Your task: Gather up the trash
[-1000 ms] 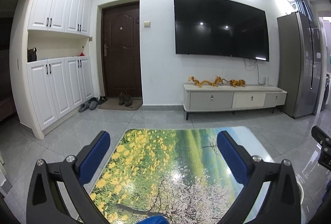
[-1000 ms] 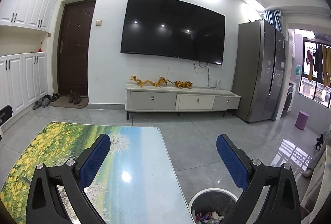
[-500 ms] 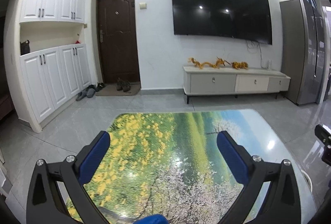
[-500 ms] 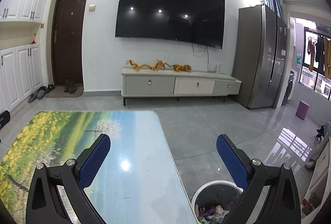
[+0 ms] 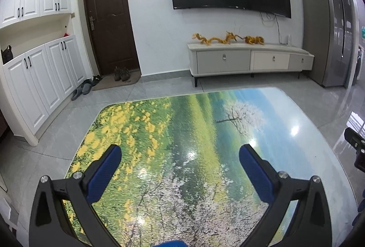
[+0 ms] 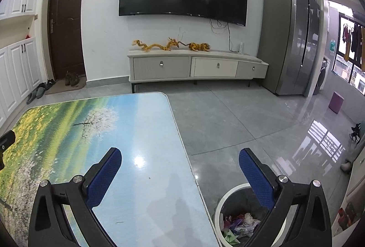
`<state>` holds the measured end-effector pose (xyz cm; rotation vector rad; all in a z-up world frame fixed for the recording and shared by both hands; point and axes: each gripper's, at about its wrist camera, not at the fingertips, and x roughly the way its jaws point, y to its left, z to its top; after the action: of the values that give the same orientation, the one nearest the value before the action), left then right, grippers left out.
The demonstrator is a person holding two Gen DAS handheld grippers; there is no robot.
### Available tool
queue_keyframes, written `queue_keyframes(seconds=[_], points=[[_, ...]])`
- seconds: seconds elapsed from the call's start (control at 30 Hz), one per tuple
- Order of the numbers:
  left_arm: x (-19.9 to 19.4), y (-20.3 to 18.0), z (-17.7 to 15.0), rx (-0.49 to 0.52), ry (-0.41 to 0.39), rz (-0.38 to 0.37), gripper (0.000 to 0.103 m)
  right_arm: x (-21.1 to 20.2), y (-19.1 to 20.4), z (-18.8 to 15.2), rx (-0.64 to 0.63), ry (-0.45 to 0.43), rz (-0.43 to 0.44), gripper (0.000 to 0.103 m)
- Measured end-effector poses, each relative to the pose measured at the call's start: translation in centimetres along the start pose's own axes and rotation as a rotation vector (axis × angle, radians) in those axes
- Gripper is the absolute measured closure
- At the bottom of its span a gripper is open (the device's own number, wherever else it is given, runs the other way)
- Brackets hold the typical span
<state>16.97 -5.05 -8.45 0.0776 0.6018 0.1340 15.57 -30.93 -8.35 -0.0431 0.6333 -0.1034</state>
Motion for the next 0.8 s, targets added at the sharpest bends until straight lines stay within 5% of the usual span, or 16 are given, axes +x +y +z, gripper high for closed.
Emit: queue_keyframes(seconds=[0.27, 0.8], points=[[-0.1, -0.2, 0.6, 0.018, 0.037, -0.017, 0.0, -0.1, 0.0, 0.1, -0.009, 0.019, 0.004, 0.0], [-5.5, 1.8, 1.4, -0.014, -0.061, -0.033, 0.0, -4.7, 0.1, 1.6, -0.03, -0.073, -0.027, 0.0]])
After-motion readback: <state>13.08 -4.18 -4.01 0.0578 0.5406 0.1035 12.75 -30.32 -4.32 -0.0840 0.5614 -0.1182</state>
